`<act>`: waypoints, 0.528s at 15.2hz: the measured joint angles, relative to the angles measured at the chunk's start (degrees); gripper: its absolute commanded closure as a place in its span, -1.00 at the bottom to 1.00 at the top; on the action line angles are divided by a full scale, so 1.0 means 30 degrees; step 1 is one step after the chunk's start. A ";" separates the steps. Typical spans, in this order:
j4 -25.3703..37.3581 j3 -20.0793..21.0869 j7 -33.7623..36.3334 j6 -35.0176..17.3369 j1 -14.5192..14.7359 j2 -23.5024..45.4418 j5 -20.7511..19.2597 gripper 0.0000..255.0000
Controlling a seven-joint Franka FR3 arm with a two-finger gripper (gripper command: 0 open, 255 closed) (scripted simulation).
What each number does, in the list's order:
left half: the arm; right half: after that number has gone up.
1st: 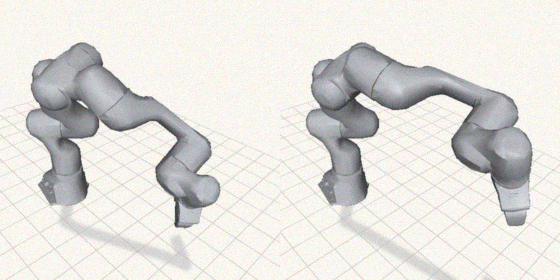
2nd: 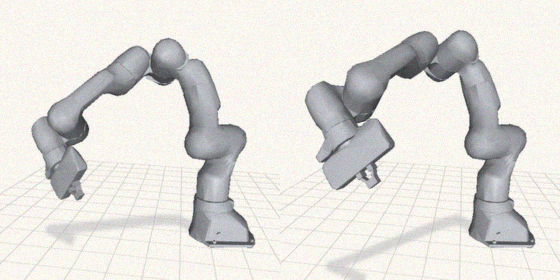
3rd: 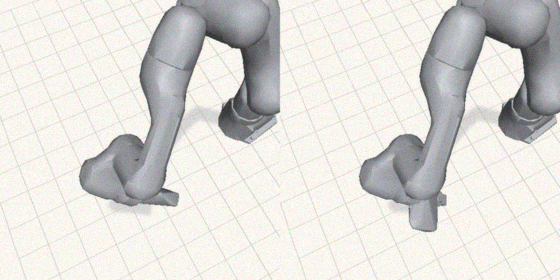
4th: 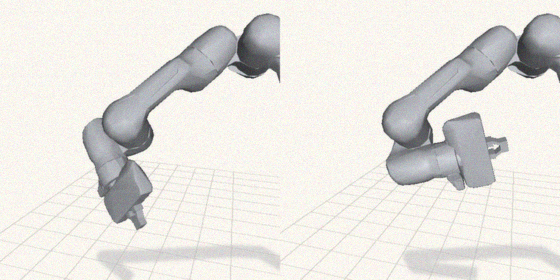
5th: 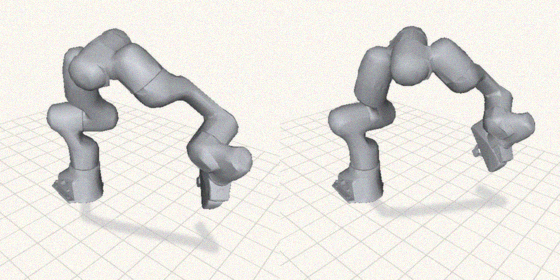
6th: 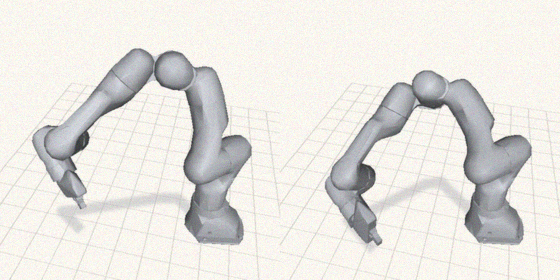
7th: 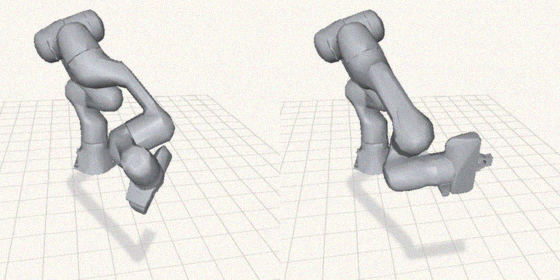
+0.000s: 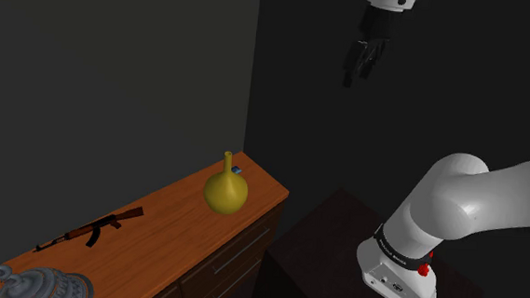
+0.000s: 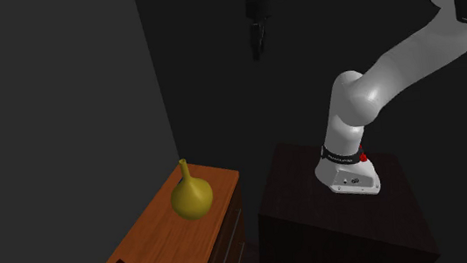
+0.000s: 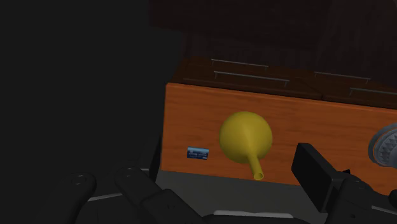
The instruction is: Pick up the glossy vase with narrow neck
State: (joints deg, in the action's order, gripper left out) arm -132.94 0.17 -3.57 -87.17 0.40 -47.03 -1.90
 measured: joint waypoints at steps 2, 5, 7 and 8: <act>-0.0120 0.0075 0.0098 -0.0248 0.0024 0.0146 0.0063 -1.00; -0.0850 0.0478 0.0616 -0.1838 0.0156 0.1085 0.0373 -1.00; -0.1292 0.0843 0.1061 -0.3049 0.0285 0.1898 0.0637 -1.00; -0.1502 0.0910 0.1151 -0.3661 0.0293 0.2314 0.0680 -1.00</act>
State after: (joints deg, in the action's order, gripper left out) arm -137.45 2.90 -0.12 -98.15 1.28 -40.09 0.14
